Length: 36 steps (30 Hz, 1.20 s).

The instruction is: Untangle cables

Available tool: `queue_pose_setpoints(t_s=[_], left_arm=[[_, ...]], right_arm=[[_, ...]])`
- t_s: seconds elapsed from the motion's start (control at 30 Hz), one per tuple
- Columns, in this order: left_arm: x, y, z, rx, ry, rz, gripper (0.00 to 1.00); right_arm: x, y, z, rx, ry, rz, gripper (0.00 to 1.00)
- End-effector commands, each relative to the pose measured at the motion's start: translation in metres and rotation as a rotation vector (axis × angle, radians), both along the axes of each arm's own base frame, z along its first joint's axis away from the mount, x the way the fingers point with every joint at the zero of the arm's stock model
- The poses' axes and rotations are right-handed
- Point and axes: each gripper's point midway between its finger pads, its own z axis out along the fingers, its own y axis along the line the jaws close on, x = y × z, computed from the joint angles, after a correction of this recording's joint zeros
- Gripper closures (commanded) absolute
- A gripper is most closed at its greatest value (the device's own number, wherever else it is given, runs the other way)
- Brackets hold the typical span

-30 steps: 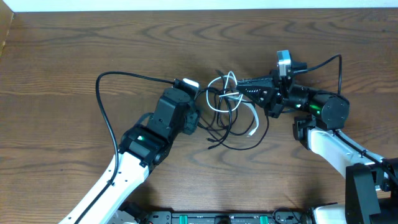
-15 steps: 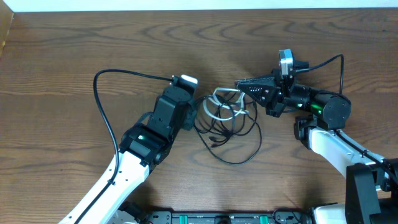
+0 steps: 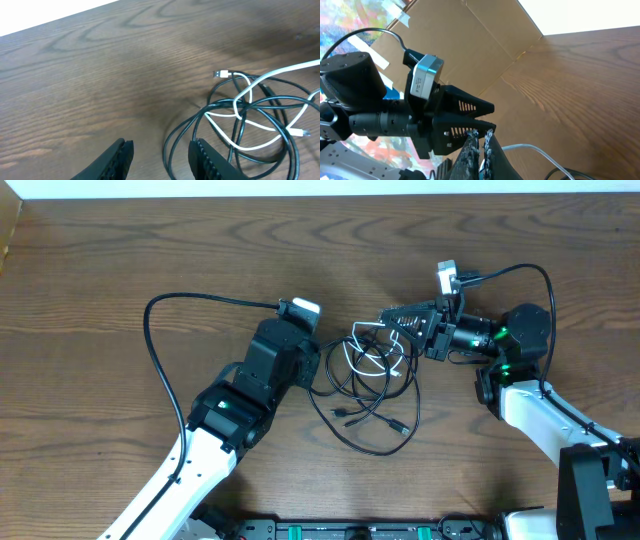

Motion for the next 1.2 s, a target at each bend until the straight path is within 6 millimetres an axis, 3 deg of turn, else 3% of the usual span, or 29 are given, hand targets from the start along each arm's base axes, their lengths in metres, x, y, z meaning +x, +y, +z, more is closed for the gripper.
queue_pose_setpoints(t_s=[0.0,0.2,0.5,0.73,1.17], left_arm=[[-0.001,-0.015,0.016,-0.071,-0.024,-0.062,0.58],[-0.006,-0.044,0.032,-0.185,-0.042,-0.196,0.33],[-0.004,-0.049,0.041,-0.209,-0.077,-0.217,0.31],[-0.017,-0.077,0.059,-0.289,-0.113,-0.398,0.31],[-0.005,-0.084,0.059,-0.241,-0.183,-0.445,0.3]], right_arm=[[0.001,-0.001,0.005,-0.006,-0.059,-0.014,0.99],[-0.003,-0.001,0.011,0.005,-0.073,0.004,0.99],[-0.034,-0.003,0.063,0.102,-0.285,0.066,0.99],[-0.036,-0.003,0.064,0.113,-0.244,0.079,0.99],[-0.046,0.01,0.064,0.121,-0.227,0.128,0.99]])
